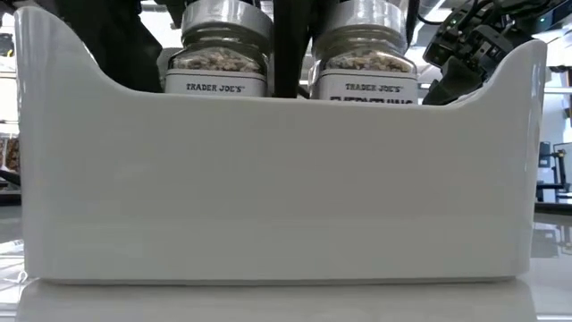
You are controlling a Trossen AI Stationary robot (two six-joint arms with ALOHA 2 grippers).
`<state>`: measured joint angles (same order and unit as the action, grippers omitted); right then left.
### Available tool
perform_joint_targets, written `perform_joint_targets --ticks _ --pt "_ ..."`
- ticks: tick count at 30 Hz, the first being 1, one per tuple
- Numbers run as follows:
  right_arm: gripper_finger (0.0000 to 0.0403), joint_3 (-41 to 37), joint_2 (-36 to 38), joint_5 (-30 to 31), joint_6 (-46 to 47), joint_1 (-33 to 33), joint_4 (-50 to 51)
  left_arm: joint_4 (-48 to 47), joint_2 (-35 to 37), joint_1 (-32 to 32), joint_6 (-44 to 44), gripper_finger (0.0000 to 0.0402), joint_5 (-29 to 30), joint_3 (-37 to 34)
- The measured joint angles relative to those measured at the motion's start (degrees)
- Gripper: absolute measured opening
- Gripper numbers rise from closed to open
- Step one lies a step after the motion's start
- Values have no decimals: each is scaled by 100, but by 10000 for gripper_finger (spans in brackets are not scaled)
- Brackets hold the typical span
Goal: Sort spices by type
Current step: Put the white seasoning bottle into the gray bin, then put the red seasoning can into the black bin
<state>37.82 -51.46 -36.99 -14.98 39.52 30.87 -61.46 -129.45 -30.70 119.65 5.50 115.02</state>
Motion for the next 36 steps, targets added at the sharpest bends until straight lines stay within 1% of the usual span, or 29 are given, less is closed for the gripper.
perform_joint_targets --ticks 5,9,13,19,25,30,31,34,36 --pt "108 0 0 0 13 0 0 -93 -2 0 153 282 -12 0" --pt "108 0 0 0 11 1 0 -92 0 0 193 284 -13 8" --pt "108 0 0 0 108 1 0 -277 -2 0 197 285 -11 195" --pt "108 0 0 -2 149 -1 2 -886 -2 -2 144 285 -10 584" --pt "108 0 0 -2 195 -1 2 -1739 -2 -15 -61 285 -10 1247" --pt "108 0 0 -2 408 -1 2 -2506 -2 -6 -671 285 -9 1992" --pt "108 0 0 -2 463 1 1 -2680 37 -1 -747 285 2 2018" --pt "108 0 0 2 637 -1 -2 -2896 331 46 -1059 285 93 1791" --pt "108 0 0 79 818 -1 -16 -2864 539 106 -1821 285 391 1705"
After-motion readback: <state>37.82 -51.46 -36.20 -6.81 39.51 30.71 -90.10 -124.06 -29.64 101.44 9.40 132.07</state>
